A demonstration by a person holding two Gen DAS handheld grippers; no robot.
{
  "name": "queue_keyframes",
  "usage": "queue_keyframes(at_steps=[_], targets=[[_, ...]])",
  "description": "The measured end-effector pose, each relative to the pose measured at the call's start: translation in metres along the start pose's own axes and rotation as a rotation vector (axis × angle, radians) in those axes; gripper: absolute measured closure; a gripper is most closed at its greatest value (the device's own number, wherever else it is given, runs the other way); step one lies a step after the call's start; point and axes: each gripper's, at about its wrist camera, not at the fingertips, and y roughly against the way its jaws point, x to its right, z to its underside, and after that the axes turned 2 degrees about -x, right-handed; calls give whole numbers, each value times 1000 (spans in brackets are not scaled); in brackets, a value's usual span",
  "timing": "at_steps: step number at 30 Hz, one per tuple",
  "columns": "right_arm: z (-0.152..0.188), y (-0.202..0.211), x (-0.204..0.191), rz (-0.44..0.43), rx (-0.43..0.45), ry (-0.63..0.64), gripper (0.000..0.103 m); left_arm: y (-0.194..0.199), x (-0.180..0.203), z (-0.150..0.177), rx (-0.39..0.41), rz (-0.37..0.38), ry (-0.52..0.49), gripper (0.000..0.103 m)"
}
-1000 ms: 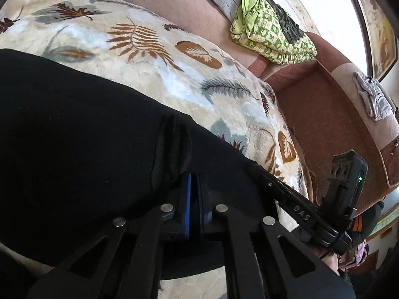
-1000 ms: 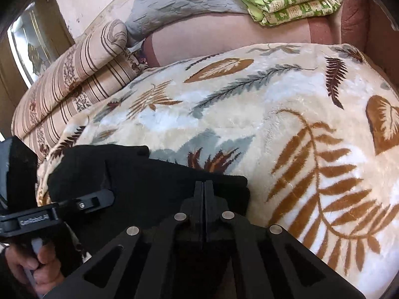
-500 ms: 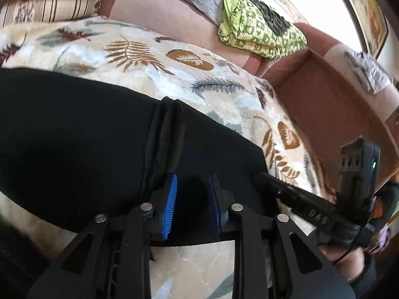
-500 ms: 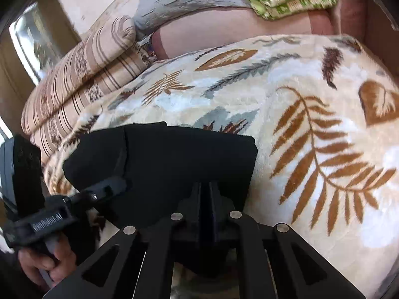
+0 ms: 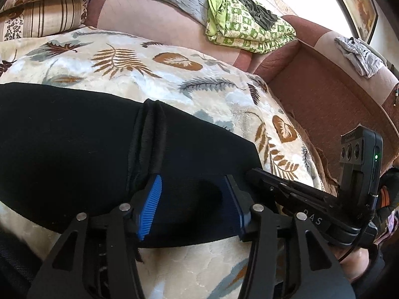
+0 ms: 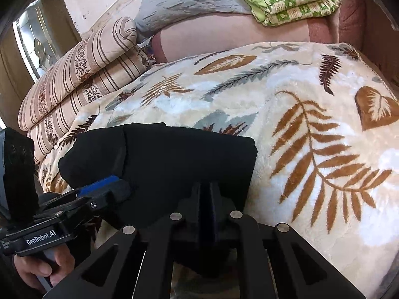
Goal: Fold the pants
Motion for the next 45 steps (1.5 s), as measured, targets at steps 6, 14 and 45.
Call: queue_keyframes(at_steps=[6,14,45], targets=[[2,0,-7,42,23,46,95,0,-2,0,-2,14,12,53],[2,0,-5,38,19,30,95,0,-2,0,-2,20,14,51],[0,-1,-21,35,-3,72,62,163,-167,-5,286,180,575,7]])
